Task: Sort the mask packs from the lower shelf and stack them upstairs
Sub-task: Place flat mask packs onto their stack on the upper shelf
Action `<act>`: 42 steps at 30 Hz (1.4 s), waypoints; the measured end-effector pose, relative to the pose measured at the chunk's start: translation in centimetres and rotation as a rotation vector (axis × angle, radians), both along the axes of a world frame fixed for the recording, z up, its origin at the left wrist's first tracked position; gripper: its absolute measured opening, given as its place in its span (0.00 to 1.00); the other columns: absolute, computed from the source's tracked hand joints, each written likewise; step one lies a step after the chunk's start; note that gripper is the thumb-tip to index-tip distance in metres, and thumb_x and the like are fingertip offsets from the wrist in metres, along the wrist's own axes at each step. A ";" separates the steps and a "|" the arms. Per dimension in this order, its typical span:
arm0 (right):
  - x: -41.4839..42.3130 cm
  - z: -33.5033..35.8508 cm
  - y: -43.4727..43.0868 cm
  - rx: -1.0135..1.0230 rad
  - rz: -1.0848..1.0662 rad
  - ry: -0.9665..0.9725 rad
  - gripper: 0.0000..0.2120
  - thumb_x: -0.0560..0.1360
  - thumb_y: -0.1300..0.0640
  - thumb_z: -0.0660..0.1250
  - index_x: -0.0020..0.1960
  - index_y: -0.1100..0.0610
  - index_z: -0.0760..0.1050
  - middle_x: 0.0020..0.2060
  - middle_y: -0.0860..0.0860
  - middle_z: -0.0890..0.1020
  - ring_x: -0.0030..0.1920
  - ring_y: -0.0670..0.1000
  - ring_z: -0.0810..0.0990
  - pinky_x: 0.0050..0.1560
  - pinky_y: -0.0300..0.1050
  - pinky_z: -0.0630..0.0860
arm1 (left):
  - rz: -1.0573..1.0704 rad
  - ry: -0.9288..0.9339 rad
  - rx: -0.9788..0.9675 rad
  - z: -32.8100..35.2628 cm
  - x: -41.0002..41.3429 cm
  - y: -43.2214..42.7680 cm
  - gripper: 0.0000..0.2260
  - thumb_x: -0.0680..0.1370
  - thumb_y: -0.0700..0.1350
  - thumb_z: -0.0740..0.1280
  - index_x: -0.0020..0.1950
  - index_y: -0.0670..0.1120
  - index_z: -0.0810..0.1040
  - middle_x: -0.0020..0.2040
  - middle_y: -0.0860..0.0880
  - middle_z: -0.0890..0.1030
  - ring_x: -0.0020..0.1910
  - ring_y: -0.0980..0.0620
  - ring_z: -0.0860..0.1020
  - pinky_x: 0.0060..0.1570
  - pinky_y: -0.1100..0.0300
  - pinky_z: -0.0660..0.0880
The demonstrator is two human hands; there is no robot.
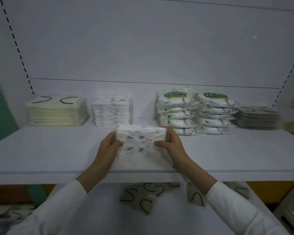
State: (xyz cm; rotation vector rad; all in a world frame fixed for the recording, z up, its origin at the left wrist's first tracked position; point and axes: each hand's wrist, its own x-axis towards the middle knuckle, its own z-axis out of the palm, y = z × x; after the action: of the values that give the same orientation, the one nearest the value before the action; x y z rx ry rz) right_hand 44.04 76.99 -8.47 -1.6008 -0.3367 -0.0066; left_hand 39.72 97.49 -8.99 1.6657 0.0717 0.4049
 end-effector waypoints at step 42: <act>18.4 11.9 14.6 -0.322 -0.363 -0.067 0.09 0.69 0.68 0.69 0.38 0.56 0.73 0.44 0.59 0.80 0.43 0.58 0.82 0.44 0.50 0.82 | 0.373 -0.019 0.298 12.3 16.4 16.3 0.01 0.73 0.39 0.69 0.43 0.41 0.80 0.36 0.49 0.78 0.35 0.53 0.77 0.47 0.58 0.78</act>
State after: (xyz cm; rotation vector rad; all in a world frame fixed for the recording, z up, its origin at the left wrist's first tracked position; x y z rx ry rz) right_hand 62.48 91.58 3.47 -1.9662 -0.0963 -0.2973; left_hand 56.15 113.75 3.29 1.9457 0.3245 0.7421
